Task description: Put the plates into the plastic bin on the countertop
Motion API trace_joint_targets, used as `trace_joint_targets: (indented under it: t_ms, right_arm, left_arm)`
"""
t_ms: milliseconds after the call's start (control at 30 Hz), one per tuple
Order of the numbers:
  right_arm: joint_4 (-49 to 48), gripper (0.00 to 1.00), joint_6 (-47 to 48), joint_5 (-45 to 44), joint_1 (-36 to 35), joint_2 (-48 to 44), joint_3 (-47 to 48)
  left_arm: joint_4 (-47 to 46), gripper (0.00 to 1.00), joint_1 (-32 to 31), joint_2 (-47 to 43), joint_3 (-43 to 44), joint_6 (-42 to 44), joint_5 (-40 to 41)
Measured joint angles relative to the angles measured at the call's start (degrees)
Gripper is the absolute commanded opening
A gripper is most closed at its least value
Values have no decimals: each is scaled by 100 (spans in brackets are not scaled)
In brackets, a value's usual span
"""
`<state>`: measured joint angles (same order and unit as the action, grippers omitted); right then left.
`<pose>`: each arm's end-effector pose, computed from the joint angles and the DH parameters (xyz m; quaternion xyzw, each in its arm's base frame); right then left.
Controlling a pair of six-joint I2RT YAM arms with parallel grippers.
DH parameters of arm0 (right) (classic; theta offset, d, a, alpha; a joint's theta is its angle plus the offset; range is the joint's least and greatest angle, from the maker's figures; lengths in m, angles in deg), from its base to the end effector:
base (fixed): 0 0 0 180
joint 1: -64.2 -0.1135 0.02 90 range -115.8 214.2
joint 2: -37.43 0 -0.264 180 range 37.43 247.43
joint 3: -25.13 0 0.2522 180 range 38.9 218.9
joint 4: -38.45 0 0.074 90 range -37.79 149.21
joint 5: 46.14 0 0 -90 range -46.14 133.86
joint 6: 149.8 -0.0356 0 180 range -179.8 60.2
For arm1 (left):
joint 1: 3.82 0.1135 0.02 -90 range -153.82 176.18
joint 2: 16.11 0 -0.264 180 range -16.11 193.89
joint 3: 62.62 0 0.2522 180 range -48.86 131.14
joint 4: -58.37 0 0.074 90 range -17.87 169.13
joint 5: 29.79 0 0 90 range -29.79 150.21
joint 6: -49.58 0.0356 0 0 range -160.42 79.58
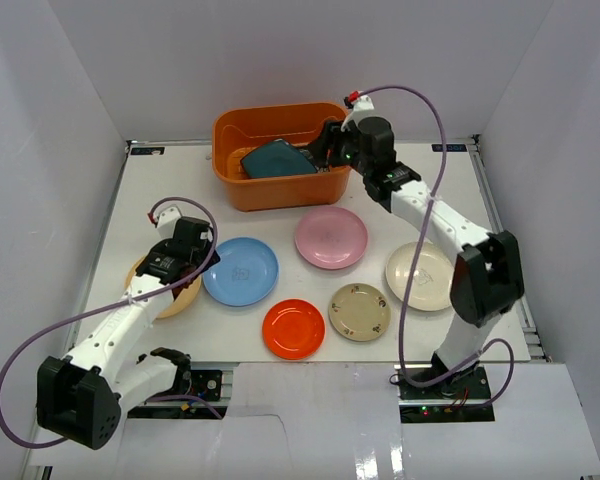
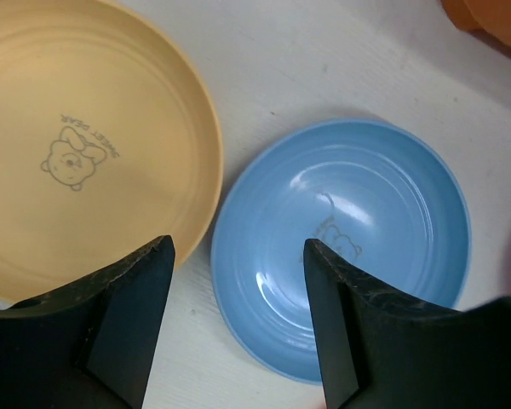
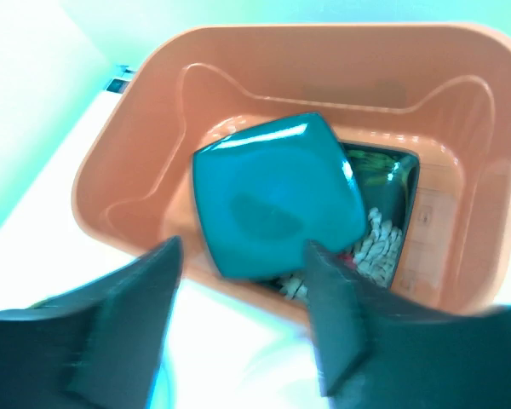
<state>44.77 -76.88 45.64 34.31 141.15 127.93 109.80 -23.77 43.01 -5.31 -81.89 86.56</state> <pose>0.3839 0.2220 0.3521 -0.0939 0.7444 0.2741 0.6016 0.1933 -0.0534 0.2473 -0.2431 0.8943 0.0292 0.3744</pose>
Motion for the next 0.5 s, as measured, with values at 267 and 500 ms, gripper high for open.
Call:
trace_joint_targets:
  t_ms: [267, 500]
  right_arm:
    - [-603, 8, -271, -304, -551, -1961, -2608]
    - [-310, 29, -540, -1276, -728, -2645, -4306]
  left_arm:
    - [-501, 71, 1051, 417, -4, -98, -31]
    - [-1139, 71, 1569, 1128, -44, -48, -328]
